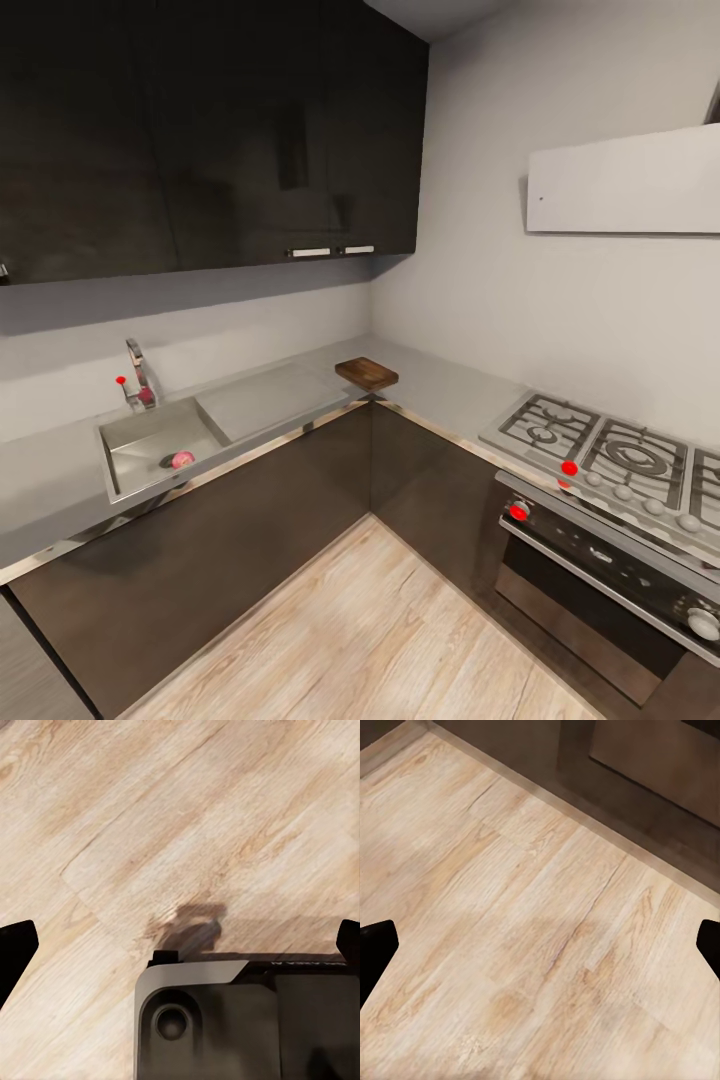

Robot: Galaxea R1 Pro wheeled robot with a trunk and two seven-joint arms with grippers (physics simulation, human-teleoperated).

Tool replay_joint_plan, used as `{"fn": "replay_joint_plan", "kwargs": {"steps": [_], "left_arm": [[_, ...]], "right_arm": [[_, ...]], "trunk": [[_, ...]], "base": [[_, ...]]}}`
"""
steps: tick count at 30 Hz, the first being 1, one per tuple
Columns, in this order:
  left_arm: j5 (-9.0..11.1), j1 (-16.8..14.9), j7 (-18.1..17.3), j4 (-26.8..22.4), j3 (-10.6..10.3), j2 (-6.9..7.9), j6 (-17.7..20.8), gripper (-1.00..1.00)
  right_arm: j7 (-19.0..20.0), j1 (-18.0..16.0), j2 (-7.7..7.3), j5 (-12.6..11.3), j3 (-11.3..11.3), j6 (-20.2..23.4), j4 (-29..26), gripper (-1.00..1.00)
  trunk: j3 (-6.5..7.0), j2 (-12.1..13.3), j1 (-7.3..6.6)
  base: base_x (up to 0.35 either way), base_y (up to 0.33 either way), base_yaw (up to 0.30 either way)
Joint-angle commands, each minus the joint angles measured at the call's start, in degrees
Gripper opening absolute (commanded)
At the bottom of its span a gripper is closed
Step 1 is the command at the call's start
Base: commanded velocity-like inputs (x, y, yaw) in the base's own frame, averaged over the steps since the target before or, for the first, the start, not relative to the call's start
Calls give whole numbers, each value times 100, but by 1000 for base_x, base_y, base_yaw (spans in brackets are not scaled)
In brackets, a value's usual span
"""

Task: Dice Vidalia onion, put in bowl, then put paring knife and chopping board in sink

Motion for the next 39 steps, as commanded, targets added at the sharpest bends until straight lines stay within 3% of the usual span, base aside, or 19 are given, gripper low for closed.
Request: {"fn": "replay_joint_plan", "kwargs": {"steps": [1,23,31,36,39], "left_arm": [[11,-2,-1,1,-2,1,-18,100],[11,-2,-1,10,-2,1,-18,100],[11,-2,-1,24,-9,1,-18,100],[11,-2,-1,22,-10,1,-18,100],[14,-2,-1,22,-11,1,-18,100]], "right_arm": [[5,-1,5,-7,-16,-18,0,100],[5,-1,11,-2,-23,-33,-93,100],[-39,-1,33,274,-25,43,-897,100],[-83,-1,134,639,-22,679,-1838,100],[-81,-1,202,805,-18,1567,-2621,100]], "trunk": [[-4,-5,2],[-4,-5,2],[-4,-5,2],[-4,-5,2],[-4,-5,2]], "base": [[0,0,0],[0,0,0],[0,0,0],[0,0,0],[0,0,0]]}}
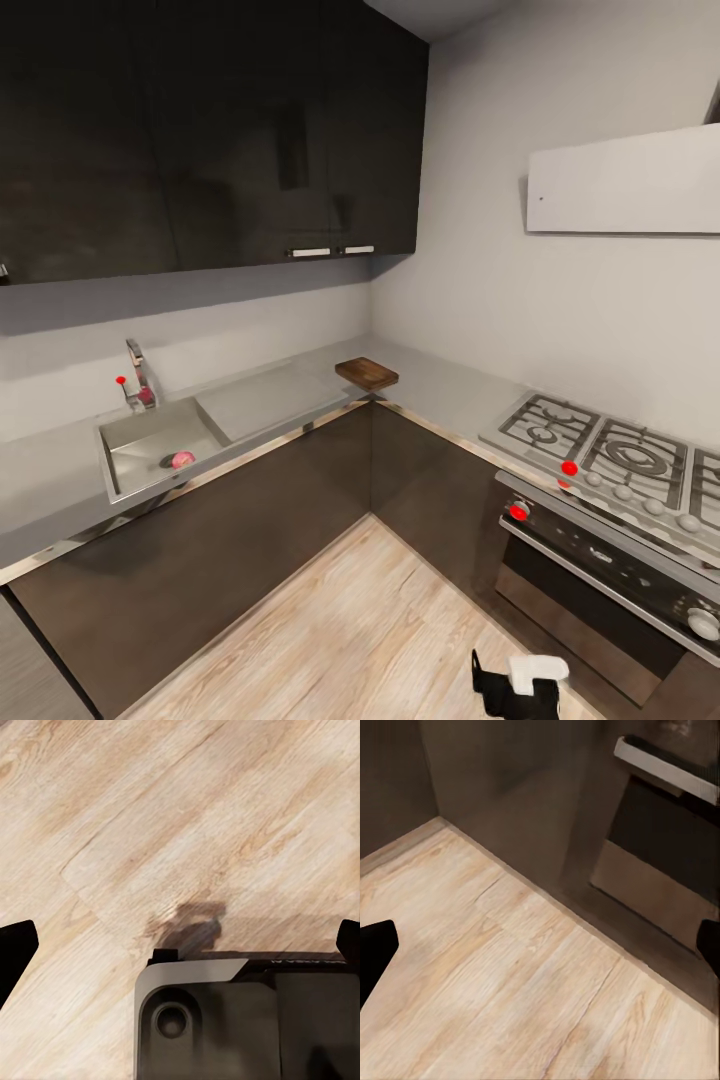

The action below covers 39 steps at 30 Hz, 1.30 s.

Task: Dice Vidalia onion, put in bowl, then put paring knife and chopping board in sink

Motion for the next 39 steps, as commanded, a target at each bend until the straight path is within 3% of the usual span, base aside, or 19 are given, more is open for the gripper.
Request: {"fn": "replay_joint_plan", "kwargs": {"steps": [1,4,7,11,14,15,16,17,22,24,29,39], "left_arm": [[10,-2,-1,5,-3,1,-18,100],[15,-2,-1,6,-3,1,-18,100],[16,-2,-1,11,-3,-6,-18,100],[9,-2,-1,15,-4,-15,-18,100],[8,-2,-1,22,-7,-20,-18,100],[8,-2,-1,26,-10,-43,-18,100],[8,-2,-1,28,-10,-48,-18,100],[4,-2,-1,30,-14,-65,-18,100],[0,-2,-1,32,-19,-94,-18,100],[0,-2,-1,46,-18,-101,-14,100],[-7,-2,-1,110,-13,-104,-11,100],[-8,-2,-1,121,-12,-105,-9,100]], "right_arm": [[-9,-5,24,89,-8,352,-351,100],[-6,-143,74,122,26,1192,-1206,100],[-6,-584,169,131,51,1894,-1571,100],[-7,-1720,285,127,62,3032,-1672,100],[-7,-2474,439,127,71,3512,-1554,100],[-25,-2976,540,131,93,3673,-1318,100],[-38,-3108,556,132,97,3710,-1235,100],[-114,-3546,572,133,104,3836,-910,100],[-310,-4789,572,125,111,3984,296,100],[-365,-5604,572,123,106,3994,1138,100],[-375,-6109,572,118,110,3953,1584,100],[-373,-6178,572,125,107,3871,1892,100]], "trunk": [[-5,-5,2],[-5,-5,2],[-5,-5,2],[-5,-5,2],[-5,-5,2],[-5,-5,2],[-5,-5,2],[-5,-5,2],[-5,-5,2],[-5,-5,2],[-5,-5,2],[-5,-5,2]], "base": [[0,0,0],[0,0,0],[0,0,0],[0,0,0],[11,0,0],[73,0,0],[81,0,0],[107,0,0],[168,0,0],[282,0,0],[328,0,0],[344,0,64]]}}
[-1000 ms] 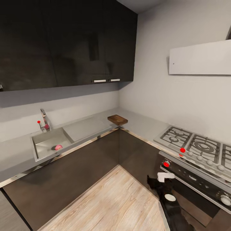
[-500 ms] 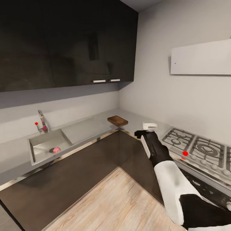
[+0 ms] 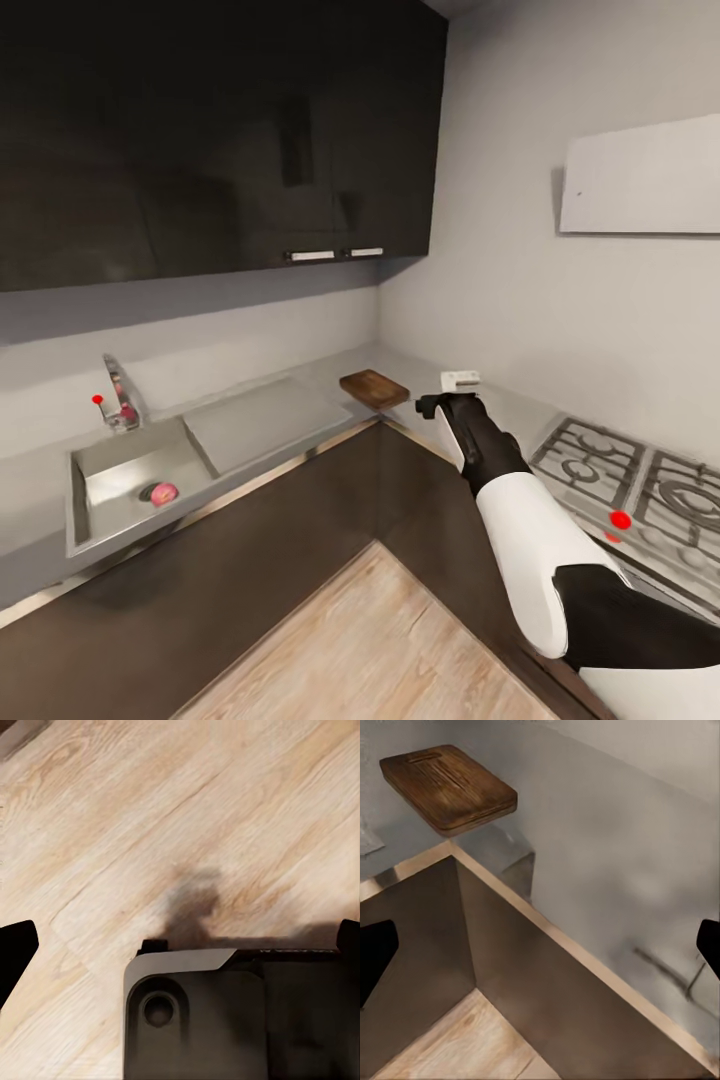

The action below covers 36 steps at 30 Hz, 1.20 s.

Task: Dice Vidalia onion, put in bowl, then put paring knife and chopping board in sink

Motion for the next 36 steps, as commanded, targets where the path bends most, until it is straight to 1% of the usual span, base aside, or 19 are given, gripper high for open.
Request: {"fn": "replay_joint_plan", "kwargs": {"steps": [1,6,11,17,21,28,32,36], "left_arm": [[9,-2,-1,2,-3,0,-17,100],[8,-2,-1,3,-3,0,-19,100],[1,-2,-1,3,-3,0,-22,100],[-1,-2,-1,3,-3,0,-22,100],[-1,-2,-1,3,-3,0,-23,100],[-1,-2,-1,3,-3,0,-20,100],[-1,-2,-1,3,-3,0,-22,100],[-1,-2,-1,3,-3,0,-22,100]], "right_arm": [[20,-1,6,59,-25,33,-1,100],[19,-1,6,58,-21,32,34,100],[19,-2,6,57,-21,32,38,100],[19,-1,6,65,-26,32,51,100],[19,-3,6,66,-27,32,196,100],[19,-2,6,74,-27,31,245,100],[19,-1,6,76,-27,31,248,100],[19,-1,6,81,-27,32,248,100]], "trunk": [[-4,-5,6],[-4,-5,6],[-4,-5,6],[-4,-5,6],[-4,-5,6],[-4,-5,6],[-4,-5,6],[-4,-5,6]], "base": [[345,0,244],[343,-31,271],[311,-154,285],[261,-210,286],[212,-240,286],[211,-241,277],[244,-223,186],[253,-218,47]]}}
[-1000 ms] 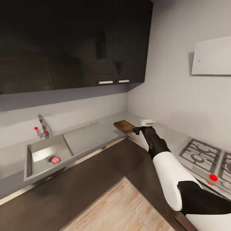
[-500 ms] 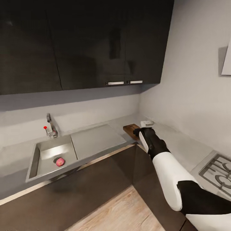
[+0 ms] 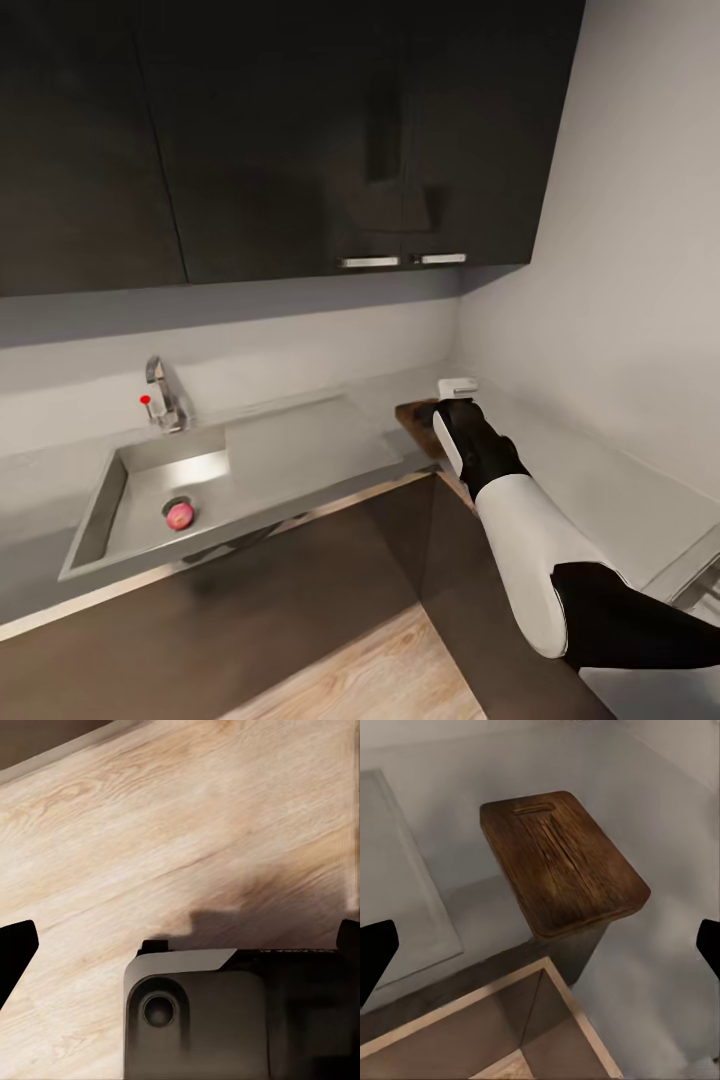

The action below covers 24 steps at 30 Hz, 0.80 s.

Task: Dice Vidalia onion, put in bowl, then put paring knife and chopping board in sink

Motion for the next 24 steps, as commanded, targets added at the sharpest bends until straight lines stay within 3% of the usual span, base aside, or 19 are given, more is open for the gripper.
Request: {"fn": "replay_joint_plan", "kwargs": {"steps": [1,11,24], "left_arm": [[8,-1,-1,3,-3,0,-16,100],[8,-1,-1,3,0,0,-13,100],[7,-1,-1,0,-3,0,-17,100]], "right_arm": [[20,-1,6,56,-24,31,-6,100],[29,-1,6,60,-24,23,-5,100],[41,-1,6,63,-24,6,6,100]], "trunk": [[-4,-5,5],[-4,-5,5],[-4,-5,5]], "base": [[254,-217,11],[263,-168,2],[295,-17,0]]}}
